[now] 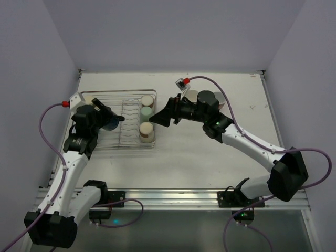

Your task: Unload the cups from the dish rack

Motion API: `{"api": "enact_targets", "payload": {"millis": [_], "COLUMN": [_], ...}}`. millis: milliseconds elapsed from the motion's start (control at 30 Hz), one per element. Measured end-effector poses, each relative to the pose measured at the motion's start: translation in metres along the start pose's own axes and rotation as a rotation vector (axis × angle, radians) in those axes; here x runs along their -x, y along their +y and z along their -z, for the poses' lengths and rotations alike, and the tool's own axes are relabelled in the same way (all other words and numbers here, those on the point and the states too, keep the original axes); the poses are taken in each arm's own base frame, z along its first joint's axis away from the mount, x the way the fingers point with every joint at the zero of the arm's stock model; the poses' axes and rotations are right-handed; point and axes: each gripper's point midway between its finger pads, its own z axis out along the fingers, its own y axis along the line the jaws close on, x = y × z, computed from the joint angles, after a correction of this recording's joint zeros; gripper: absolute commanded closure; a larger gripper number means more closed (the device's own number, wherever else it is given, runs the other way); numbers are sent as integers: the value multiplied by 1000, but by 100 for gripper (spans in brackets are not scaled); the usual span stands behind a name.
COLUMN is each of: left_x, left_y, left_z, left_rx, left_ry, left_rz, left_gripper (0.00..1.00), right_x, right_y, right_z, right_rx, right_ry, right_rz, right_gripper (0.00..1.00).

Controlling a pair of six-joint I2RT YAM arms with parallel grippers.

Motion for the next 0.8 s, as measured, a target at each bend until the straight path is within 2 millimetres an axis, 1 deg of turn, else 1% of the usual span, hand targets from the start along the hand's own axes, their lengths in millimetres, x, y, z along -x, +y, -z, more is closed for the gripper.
{"api": "enact_targets", "payload": {"millis": [100, 167, 333, 500, 667, 800], "left_x": [2, 4, 8, 12, 7, 1], "left_y": [-3, -7, -28, -59, -83, -98], "left_z": [4, 8, 25, 46, 65, 75], "left_rx": [-23, -48, -183, -372, -538, -646], "left_ry": [-5, -10, -20, -8, 24, 57], "left_rz": [5, 11, 37, 72, 114, 146], "left_gripper": [100, 100, 100, 100, 100, 100], "right_x": [-9, -12, -18, -9, 1, 4], "right_y": [-10, -12, -15, -22, -23, -20], "right_z": [-11, -19, -37, -46, -48, -48], "right_rx": [-26, -35, -41, -54, -54, -41], "right_ry": [16, 20, 7, -50, -108, -127], "right_rz": [-40, -55, -117, -195, -260, -297], "right_gripper": [4, 4, 4, 5, 7, 7]}}
